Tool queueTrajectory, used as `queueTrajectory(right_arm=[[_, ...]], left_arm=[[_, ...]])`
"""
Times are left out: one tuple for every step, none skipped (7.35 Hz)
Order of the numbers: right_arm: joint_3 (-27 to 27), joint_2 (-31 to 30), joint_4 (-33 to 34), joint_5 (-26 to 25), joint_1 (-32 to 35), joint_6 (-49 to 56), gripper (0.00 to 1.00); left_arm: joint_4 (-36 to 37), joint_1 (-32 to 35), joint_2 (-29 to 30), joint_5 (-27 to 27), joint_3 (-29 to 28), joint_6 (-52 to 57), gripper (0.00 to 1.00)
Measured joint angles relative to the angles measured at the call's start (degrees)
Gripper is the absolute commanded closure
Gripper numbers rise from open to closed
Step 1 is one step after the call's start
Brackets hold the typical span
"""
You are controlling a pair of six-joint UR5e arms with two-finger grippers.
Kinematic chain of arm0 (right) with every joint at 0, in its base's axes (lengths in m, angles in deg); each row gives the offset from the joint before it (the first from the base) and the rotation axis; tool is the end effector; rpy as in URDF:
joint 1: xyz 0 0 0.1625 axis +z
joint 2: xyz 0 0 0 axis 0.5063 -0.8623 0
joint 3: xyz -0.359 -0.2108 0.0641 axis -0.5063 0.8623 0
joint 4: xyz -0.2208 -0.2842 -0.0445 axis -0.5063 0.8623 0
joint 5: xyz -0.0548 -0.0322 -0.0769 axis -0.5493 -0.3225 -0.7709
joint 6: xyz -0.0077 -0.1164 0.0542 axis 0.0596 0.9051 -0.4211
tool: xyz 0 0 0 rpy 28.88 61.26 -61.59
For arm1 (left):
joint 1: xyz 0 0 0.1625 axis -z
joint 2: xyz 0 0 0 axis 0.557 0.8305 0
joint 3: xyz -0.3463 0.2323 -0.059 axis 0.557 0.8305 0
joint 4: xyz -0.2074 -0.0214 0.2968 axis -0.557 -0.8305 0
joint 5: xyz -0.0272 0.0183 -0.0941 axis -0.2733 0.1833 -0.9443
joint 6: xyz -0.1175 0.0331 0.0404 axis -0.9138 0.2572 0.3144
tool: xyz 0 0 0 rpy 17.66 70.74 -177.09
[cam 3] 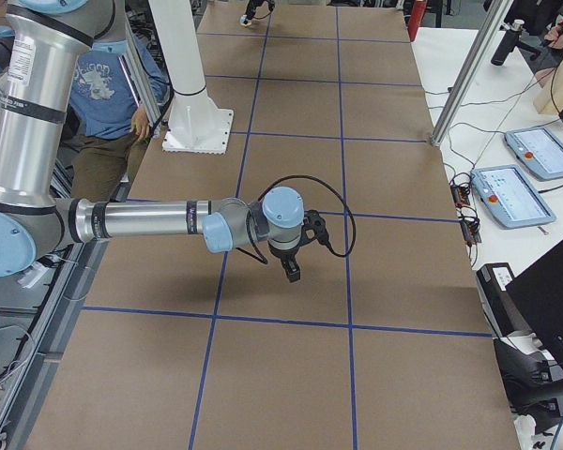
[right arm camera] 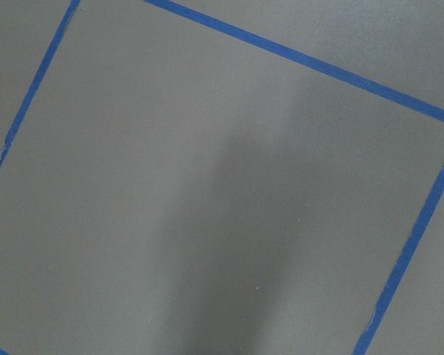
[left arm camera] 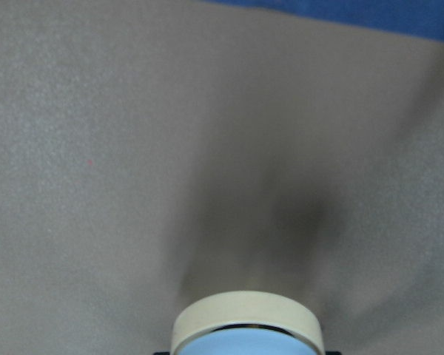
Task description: Place and press bell with both arms
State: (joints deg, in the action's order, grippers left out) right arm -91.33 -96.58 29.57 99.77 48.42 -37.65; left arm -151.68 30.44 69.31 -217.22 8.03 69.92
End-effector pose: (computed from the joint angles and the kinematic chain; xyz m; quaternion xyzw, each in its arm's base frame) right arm -0.0340 -0.3433 0.6058 0.1021 -0.4330 -0.1892 0.8754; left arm 0.0248 -0.1176 0.8597 -0.2913 0.3805 0.0480 0.8764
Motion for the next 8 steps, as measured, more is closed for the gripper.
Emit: queueTrajectory(right_arm=[[0.0,0.0,0.0,0.0,0.0,0.0,0.0],[0.0,0.0,0.0,0.1,0.0,0.0,0.0],[0.0,0.0,0.0,0.2,0.0,0.0,0.0],[0.0,0.0,0.0,0.2,0.0,0.0,0.0],[0.0,0.0,0.0,0.2,0.0,-0.1,0.0],[0.0,0.0,0.0,0.2,0.0,-0.1,0.0],[0.0,0.0,0.0,0.3,0.0,-0.1,0.0],[0.0,0.0,0.0,0.3,0.0,-0.1,0.0]], left_arm=[[-0.3,-0.1,0.0,0.0,0.0,0.1,0.91],[-1.2,-0.1,-0.3,-0.1,0.1,0.1,0.91],[-2.3,-0.1,-0.8,-0.6,0.3,0.1,0.91],[-2.8,-0.1,-1.9,-1.5,1.4,0.1,0.91],[-2.9,-0.1,-3.5,-2.3,3.8,0.1,0.91],[-2.7,-0.1,-4.7,-2.7,6.4,0.0,0.91],[-1.1,-0.3,-5.0,-3.0,9.5,-0.1,0.91],[3.3,-0.3,-4.6,-3.2,13.6,-0.1,0.91]])
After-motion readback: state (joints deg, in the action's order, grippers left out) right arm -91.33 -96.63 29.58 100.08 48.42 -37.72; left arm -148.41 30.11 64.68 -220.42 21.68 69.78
